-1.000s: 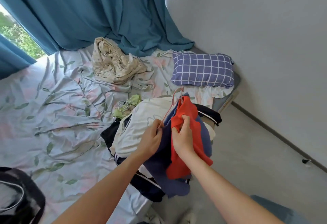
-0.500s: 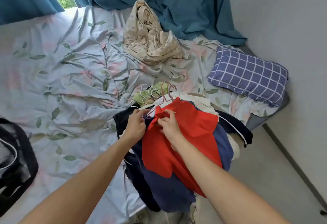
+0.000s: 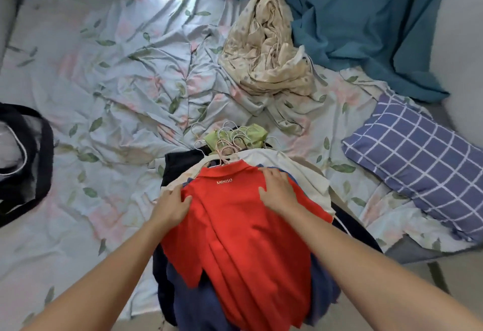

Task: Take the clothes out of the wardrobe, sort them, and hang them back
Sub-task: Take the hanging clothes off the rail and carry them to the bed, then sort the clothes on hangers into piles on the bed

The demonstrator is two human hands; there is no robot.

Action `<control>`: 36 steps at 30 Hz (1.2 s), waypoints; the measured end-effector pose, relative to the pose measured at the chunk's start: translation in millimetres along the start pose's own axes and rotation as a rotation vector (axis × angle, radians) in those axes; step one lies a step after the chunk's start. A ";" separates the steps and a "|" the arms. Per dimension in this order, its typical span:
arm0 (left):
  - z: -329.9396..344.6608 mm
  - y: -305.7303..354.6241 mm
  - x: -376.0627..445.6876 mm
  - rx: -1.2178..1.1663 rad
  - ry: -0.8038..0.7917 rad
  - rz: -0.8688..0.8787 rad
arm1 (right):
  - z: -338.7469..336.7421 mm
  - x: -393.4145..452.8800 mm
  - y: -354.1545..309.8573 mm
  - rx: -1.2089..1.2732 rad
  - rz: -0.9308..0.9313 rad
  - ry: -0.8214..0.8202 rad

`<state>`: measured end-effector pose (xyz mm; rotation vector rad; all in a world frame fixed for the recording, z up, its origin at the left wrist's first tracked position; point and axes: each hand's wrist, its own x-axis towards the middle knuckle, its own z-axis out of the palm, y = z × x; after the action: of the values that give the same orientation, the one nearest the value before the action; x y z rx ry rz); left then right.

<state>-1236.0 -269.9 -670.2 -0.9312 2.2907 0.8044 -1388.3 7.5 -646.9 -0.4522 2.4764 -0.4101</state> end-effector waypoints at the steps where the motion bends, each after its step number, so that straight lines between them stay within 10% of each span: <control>1: 7.5 -3.8 3.0 0.013 0.019 -0.036 | -0.7 10.2 9.2 -0.052 -0.023 -0.033; 13: 28.8 32.7 -63.7 -0.096 0.369 0.084 | -18.5 33.6 40.8 -0.224 -0.180 -0.122; 24: 18.0 91.3 -261.7 -0.372 0.422 0.364 | -100.1 -132.2 22.4 0.388 -0.250 0.063; 36: 3.3 161.7 -438.3 -0.436 0.447 0.721 | -221.9 -362.6 -3.9 0.746 -0.279 0.626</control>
<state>-1084.4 13.8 -331.3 -0.4501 2.9618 1.5734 -1238.9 192.2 -294.4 -0.3801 2.5564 -1.7289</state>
